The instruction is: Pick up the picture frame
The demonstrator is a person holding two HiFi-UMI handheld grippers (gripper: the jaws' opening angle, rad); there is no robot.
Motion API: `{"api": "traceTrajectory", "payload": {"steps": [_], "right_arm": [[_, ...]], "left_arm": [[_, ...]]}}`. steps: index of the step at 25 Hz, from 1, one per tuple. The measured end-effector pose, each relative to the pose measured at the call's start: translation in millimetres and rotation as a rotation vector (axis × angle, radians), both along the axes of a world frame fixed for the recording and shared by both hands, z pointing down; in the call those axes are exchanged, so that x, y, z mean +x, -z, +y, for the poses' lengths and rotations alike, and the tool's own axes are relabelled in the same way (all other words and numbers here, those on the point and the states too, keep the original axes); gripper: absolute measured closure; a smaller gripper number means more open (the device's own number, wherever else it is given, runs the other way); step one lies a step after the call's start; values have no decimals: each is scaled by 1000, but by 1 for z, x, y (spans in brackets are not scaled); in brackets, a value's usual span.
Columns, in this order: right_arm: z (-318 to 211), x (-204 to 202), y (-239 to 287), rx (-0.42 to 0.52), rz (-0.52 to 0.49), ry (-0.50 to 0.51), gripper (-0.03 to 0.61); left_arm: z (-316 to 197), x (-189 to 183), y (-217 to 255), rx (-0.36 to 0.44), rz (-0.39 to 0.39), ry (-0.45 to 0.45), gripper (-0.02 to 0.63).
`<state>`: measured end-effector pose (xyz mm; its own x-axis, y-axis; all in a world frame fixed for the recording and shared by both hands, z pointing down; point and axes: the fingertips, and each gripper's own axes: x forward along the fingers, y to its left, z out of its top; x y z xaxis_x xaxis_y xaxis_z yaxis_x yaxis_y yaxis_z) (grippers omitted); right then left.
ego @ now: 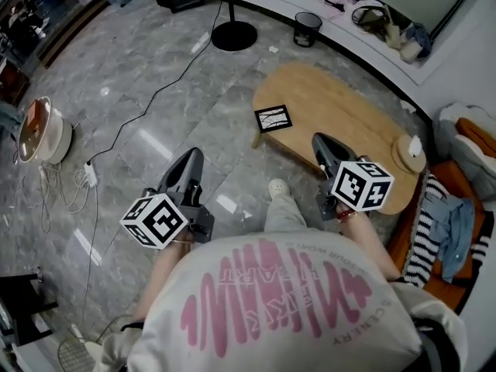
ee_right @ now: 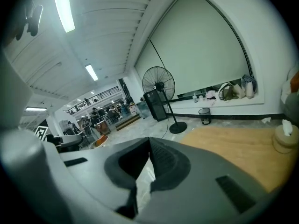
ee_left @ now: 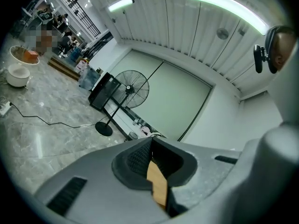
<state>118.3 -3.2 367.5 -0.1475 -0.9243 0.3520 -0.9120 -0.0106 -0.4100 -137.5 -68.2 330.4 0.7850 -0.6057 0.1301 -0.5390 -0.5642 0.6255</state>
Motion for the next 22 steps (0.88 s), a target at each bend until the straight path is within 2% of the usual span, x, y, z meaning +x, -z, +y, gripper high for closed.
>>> {"api": "traceTrajectory", "payload": {"steps": [5, 12, 17, 22], "right_arm": [[-46, 33, -6, -18, -36, 38, 572], [-142, 68, -6, -29, -57, 158, 573], [-195, 71, -19, -36, -98, 257, 573], [-225, 70, -59, -120, -115, 350, 572]], "left_arm": [[-41, 28, 2, -3, 1, 50, 611], [-107, 65, -3, -28, -9, 145, 611], [-136, 83, -26, -74, -30, 201, 611], [-151, 97, -58, -139, -57, 246, 611]]}}
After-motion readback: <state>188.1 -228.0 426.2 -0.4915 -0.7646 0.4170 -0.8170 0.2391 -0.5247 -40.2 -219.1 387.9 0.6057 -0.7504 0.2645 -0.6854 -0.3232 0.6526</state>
